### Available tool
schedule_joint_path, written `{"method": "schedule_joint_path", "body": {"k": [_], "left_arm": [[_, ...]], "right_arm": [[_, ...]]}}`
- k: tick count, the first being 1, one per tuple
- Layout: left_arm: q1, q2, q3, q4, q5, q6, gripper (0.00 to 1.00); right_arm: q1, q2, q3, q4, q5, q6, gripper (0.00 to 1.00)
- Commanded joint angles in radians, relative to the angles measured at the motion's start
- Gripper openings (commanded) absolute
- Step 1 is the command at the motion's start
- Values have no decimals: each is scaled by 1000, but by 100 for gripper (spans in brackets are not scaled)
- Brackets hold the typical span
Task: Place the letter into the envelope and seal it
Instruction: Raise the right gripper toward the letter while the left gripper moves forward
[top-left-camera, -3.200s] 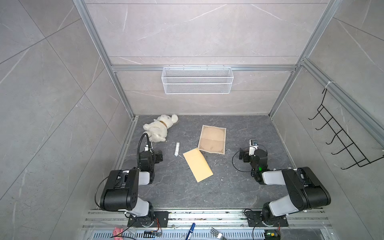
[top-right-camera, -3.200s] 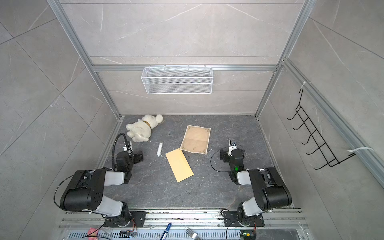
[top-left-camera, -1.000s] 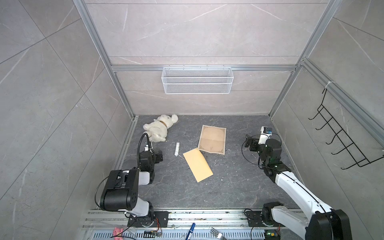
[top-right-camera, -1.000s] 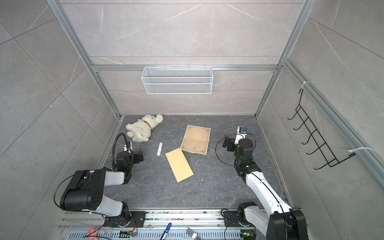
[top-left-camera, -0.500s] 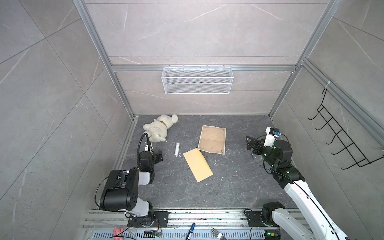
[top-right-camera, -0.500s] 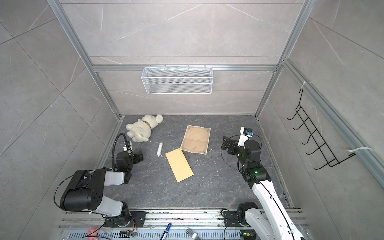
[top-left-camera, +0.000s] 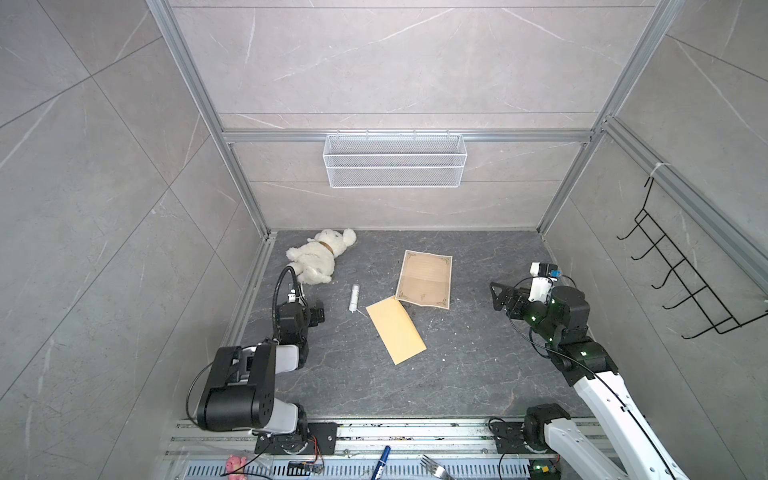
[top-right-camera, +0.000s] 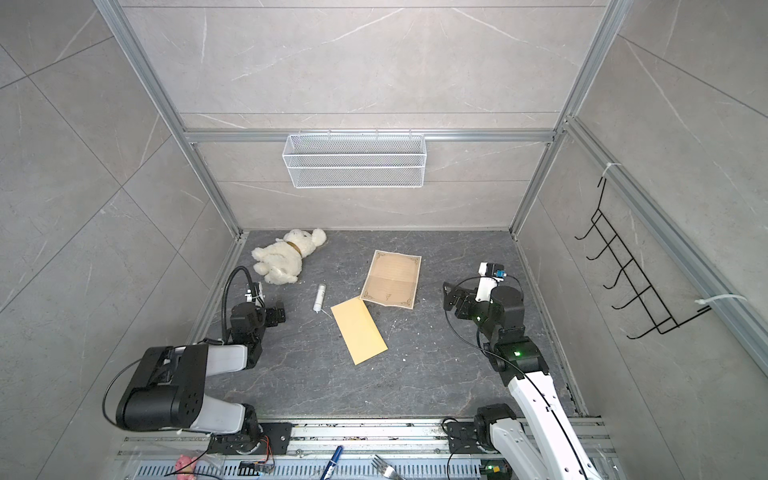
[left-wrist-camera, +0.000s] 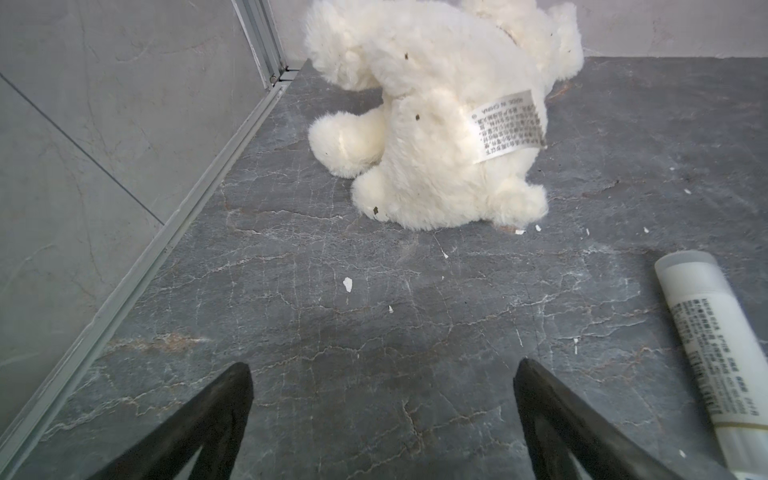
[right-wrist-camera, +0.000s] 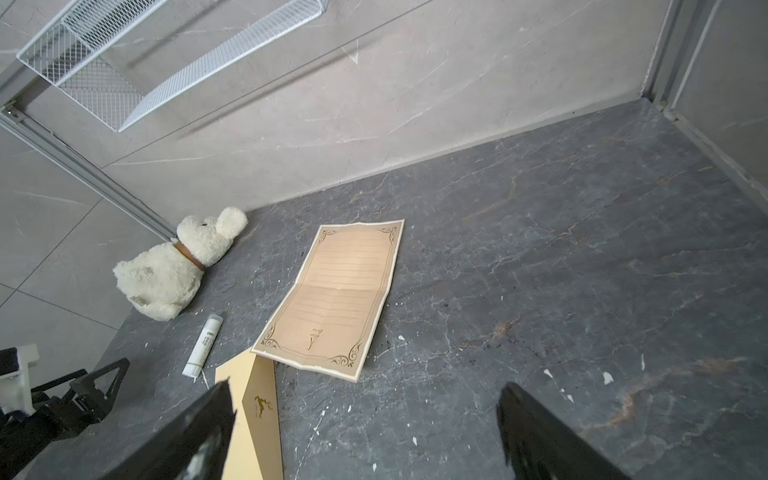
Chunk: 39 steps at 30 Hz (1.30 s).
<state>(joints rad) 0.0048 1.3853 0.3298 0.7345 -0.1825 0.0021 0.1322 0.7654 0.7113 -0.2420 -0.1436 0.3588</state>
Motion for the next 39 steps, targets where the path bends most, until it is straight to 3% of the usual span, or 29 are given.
{"method": "schedule_joint_path", "body": {"k": [1, 7, 11, 17, 22, 27, 39], "left_arm": [[-4, -191, 62, -246, -54, -80, 100], [-22, -517, 127, -622, -64, -328, 100], [-30, -660, 192, -761, 116, -501, 100], [-59, -707, 341, -931, 416, -587, 100], [-122, -663, 440, -1047, 563, -525, 100], [-129, -616, 467, -1081, 668, -437, 100], [-130, -643, 467, -1127, 731, -179, 100]], "right_arm": [[0, -3, 54, -39, -51, -12, 99], [0, 38, 87, -49, -113, 1, 99], [-2, 76, 106, -52, -157, 34, 99], [0, 109, 103, -43, -198, 142, 99], [-1, 133, 40, 41, -223, 309, 99], [0, 216, -38, 192, -283, 457, 99], [0, 286, -130, 258, -252, 507, 99]]}}
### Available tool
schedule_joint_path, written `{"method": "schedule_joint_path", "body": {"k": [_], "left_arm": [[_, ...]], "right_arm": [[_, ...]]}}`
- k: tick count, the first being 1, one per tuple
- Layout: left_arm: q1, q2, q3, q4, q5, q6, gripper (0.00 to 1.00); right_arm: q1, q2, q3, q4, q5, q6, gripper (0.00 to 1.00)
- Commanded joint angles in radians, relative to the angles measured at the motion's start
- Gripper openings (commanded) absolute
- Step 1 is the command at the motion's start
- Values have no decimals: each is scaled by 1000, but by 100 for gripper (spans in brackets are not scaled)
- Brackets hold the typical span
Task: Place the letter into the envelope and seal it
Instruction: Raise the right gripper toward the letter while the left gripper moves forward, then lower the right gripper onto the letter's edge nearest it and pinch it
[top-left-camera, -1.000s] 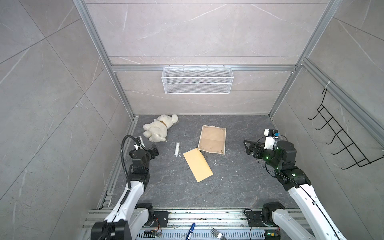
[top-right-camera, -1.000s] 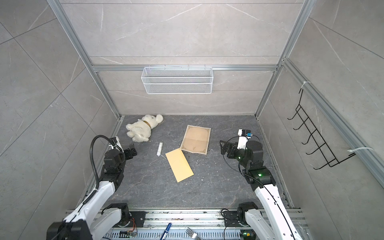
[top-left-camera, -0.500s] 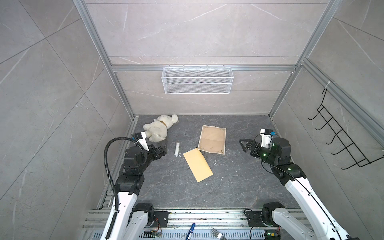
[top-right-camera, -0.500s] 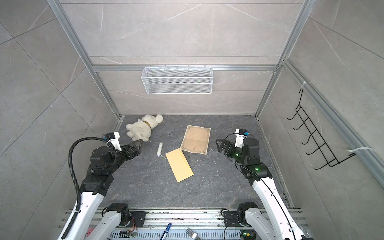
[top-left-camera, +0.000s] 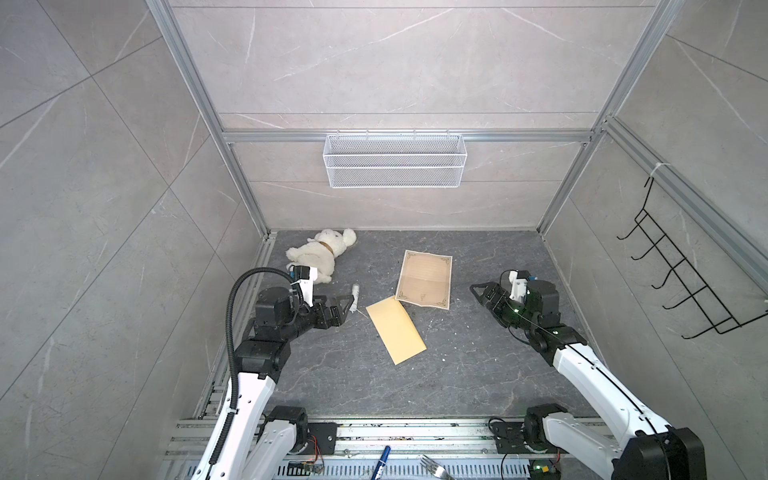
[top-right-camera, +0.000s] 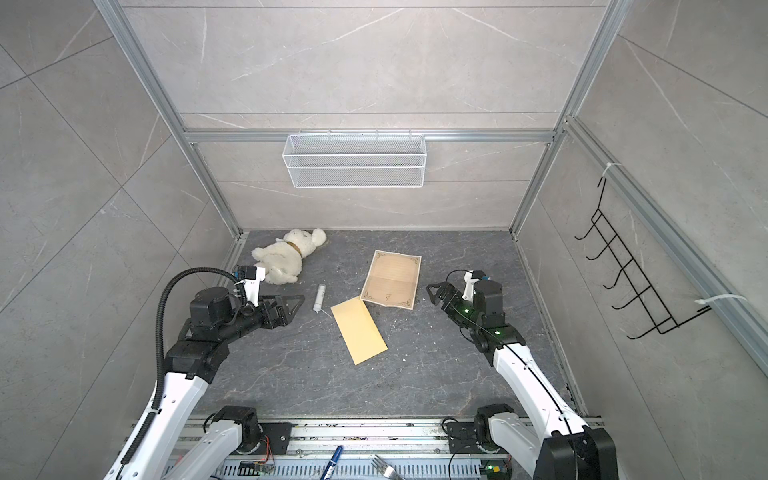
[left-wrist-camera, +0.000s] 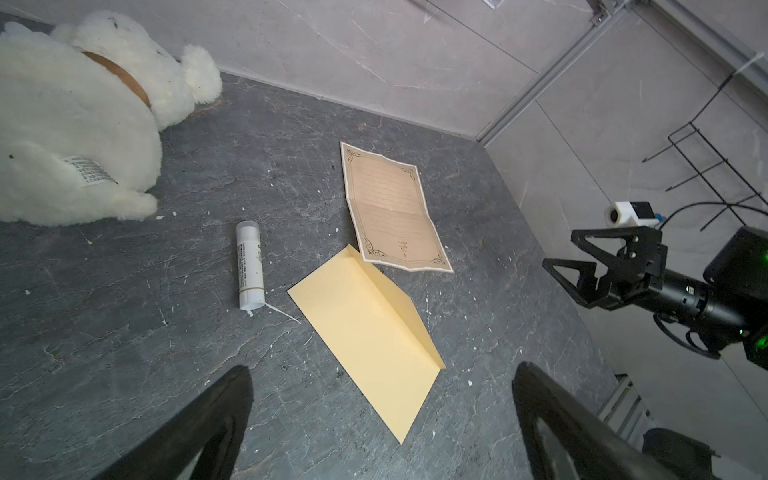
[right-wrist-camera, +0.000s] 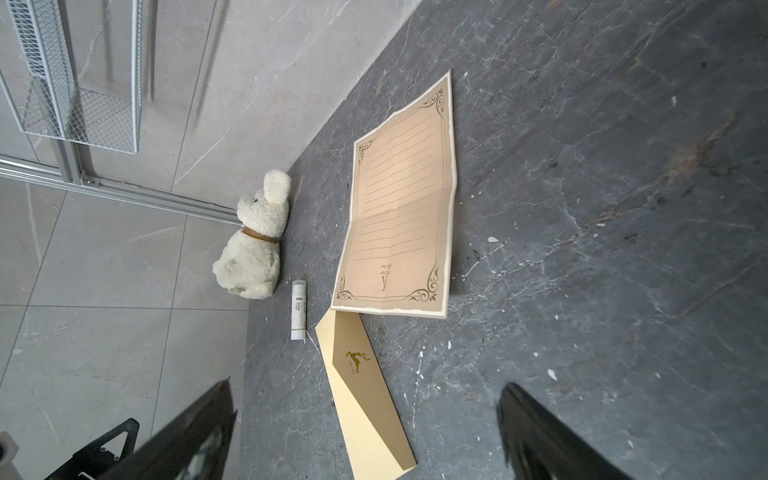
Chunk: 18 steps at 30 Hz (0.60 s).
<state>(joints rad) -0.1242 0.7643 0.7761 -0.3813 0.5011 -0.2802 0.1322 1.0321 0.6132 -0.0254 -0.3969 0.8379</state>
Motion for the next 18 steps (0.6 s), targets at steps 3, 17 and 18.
{"method": "schedule_joint_path", "body": {"k": [3, 17, 18], "left_arm": [[0, -35, 6, -3, 57, 97, 100], [1, -74, -12, -45, -37, 99, 100], [1, -71, -12, -45, -37, 98, 100]], "right_arm": [[0, 53, -55, 81, 3, 30, 99], [3, 301, -42, 264, -37, 95, 99], [4, 314, -44, 282, -41, 102, 99]]}}
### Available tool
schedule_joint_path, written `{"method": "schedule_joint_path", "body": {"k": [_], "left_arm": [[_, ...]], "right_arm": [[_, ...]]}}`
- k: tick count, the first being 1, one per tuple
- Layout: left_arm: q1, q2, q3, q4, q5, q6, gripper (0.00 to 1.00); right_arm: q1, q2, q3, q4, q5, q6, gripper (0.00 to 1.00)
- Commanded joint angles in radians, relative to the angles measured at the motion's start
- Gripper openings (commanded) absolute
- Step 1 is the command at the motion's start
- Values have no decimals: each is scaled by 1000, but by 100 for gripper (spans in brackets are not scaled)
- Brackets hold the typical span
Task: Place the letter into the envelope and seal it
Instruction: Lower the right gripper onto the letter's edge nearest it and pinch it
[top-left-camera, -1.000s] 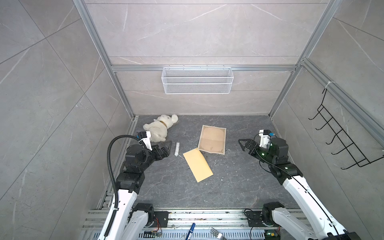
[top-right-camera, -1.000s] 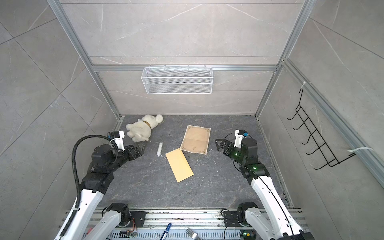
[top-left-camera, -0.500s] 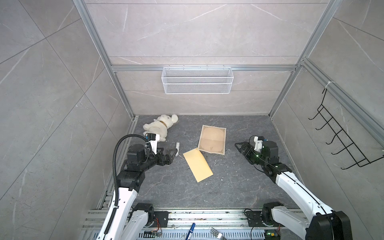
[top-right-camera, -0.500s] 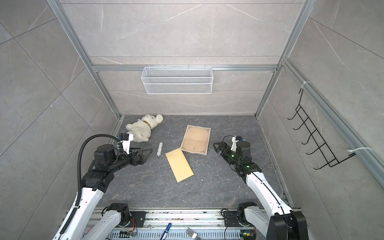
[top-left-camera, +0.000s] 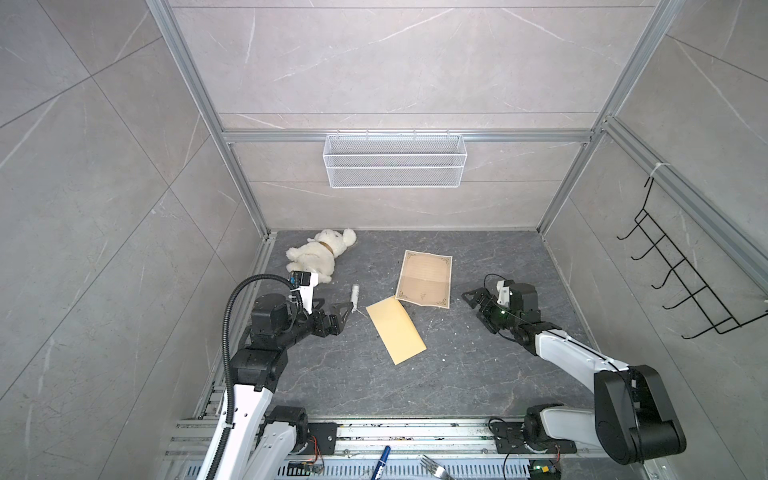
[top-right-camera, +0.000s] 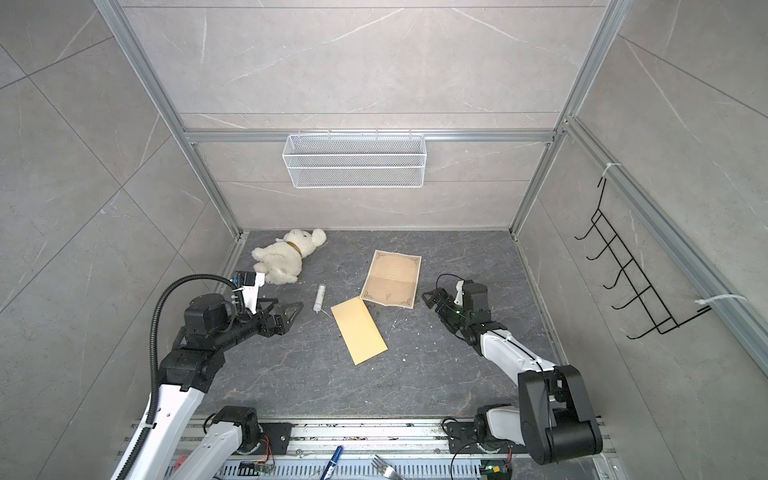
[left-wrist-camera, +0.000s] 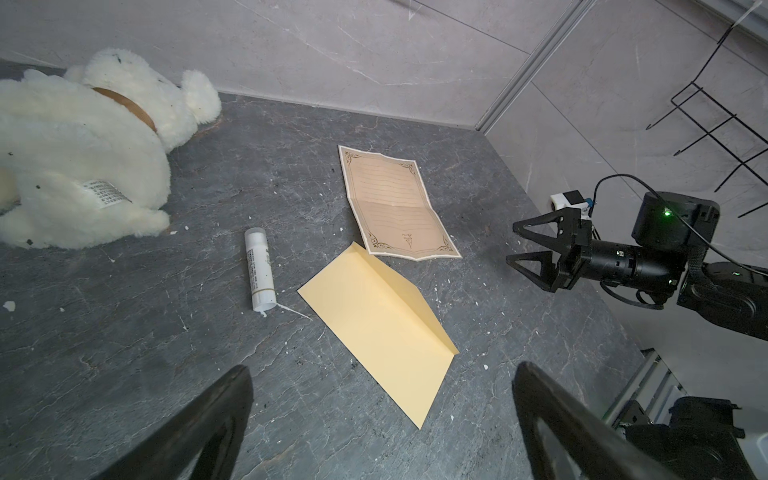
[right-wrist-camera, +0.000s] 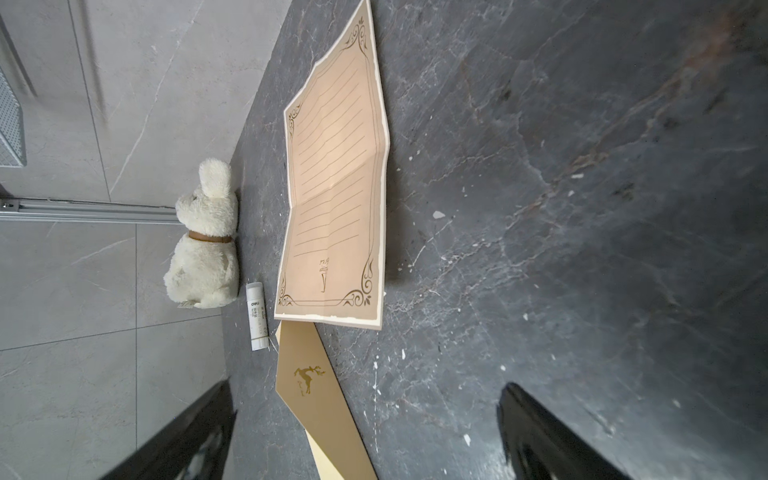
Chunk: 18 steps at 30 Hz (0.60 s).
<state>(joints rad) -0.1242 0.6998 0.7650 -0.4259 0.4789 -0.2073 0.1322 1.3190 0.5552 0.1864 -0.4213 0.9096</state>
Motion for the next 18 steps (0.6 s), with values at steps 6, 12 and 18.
{"method": "schedule_joint_path", "body": {"k": [6, 12, 18], "left_arm": [[1, 4, -2, -2, 2, 22, 100], [1, 6, -6, -2, 15, 16, 100], [1, -5, -5, -7, 12, 18, 100]], "right_arm": [[27, 126, 25, 179, -57, 87, 98], [60, 208, 48, 258, -42, 135, 97], [86, 291, 81, 316, -42, 170, 96]]}}
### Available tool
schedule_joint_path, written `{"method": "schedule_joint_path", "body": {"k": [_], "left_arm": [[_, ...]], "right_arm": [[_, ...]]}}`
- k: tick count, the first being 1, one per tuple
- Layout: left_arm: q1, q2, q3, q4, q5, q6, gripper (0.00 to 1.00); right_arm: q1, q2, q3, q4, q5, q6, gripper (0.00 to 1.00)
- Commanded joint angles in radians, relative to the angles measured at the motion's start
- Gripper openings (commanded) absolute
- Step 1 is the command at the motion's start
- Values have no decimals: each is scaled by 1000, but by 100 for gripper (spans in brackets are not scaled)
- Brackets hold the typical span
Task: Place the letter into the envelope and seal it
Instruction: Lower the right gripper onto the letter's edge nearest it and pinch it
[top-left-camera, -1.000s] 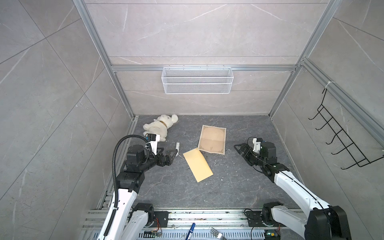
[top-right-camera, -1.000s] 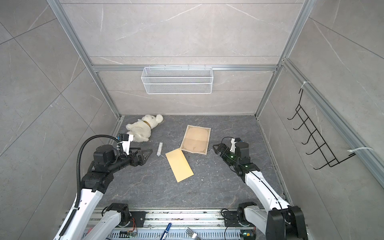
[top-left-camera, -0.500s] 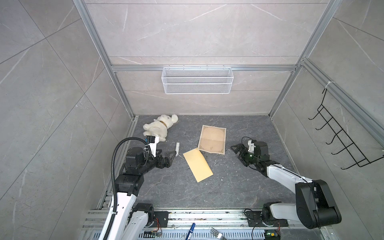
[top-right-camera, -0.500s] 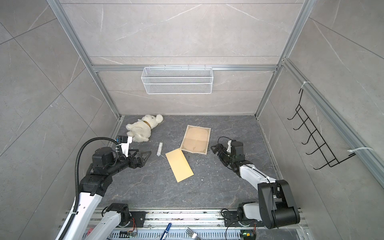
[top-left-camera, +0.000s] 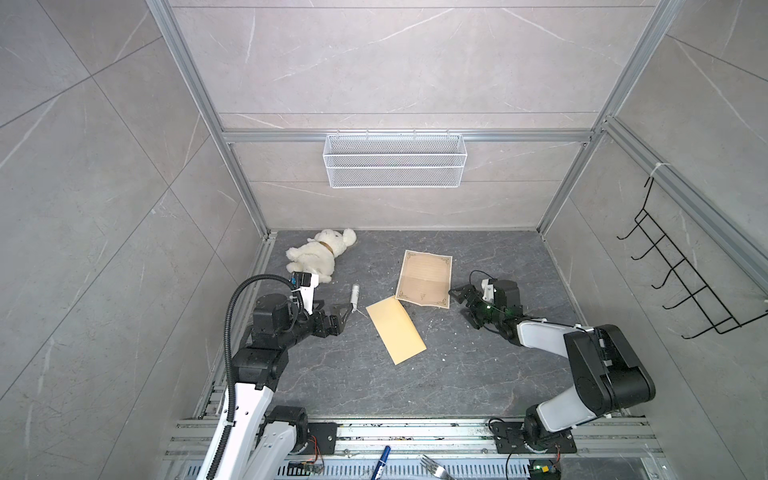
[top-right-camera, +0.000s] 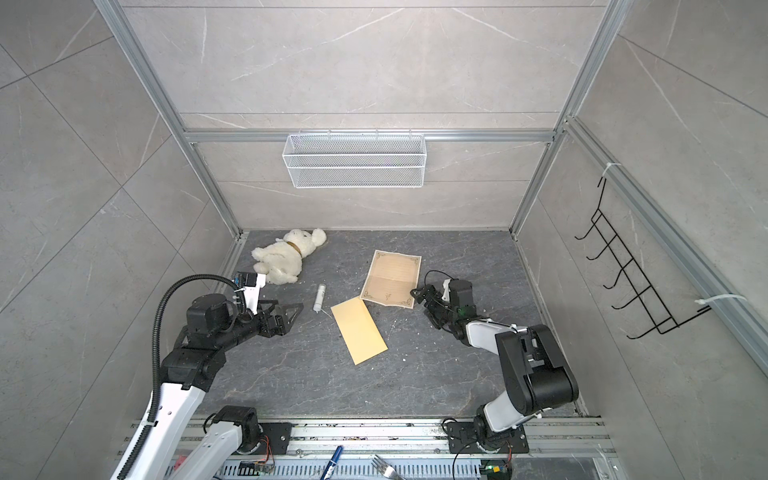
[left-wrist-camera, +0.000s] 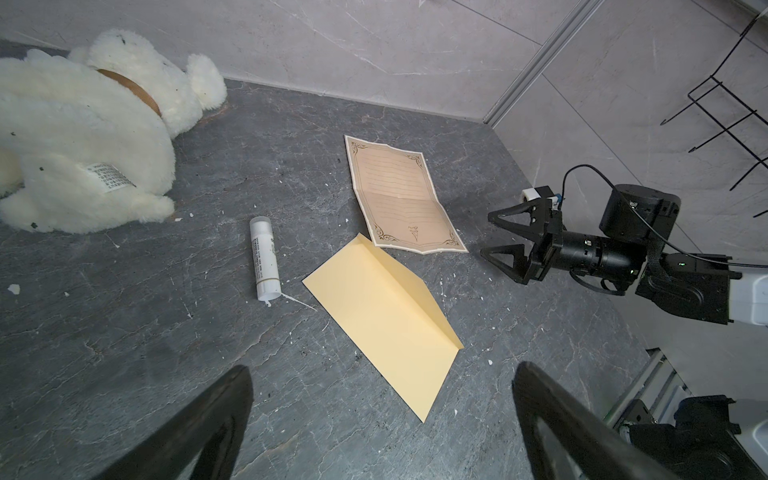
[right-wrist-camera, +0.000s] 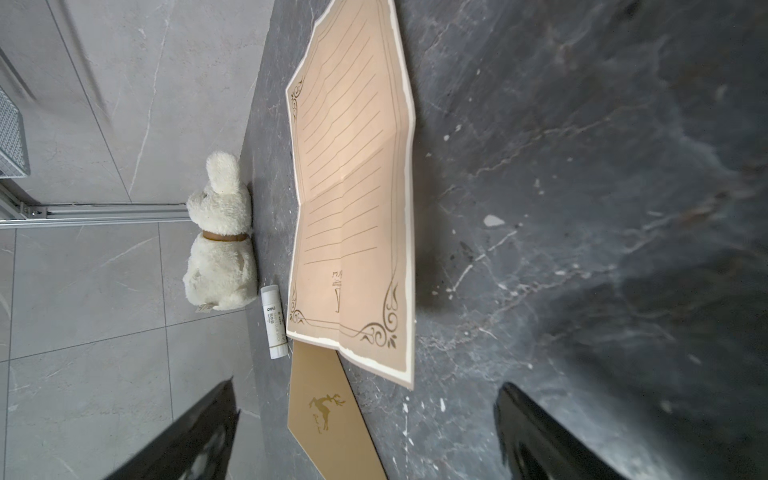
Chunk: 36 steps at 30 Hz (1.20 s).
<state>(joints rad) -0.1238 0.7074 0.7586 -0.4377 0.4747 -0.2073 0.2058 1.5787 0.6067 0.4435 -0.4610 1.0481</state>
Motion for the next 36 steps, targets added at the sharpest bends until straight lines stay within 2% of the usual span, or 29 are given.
{"method": "schedule_joint_path", "body": {"k": [1, 11, 36], "left_arm": [[1, -16, 0, 5, 15, 17, 100], [1, -17, 1, 8, 27, 14, 100], [1, -14, 0, 4, 26, 15, 100]], "right_arm": [[16, 42, 35, 65, -1, 33, 96], [37, 142, 34, 176, 8, 98, 90], [60, 395, 101, 439, 35, 234, 62]]}}
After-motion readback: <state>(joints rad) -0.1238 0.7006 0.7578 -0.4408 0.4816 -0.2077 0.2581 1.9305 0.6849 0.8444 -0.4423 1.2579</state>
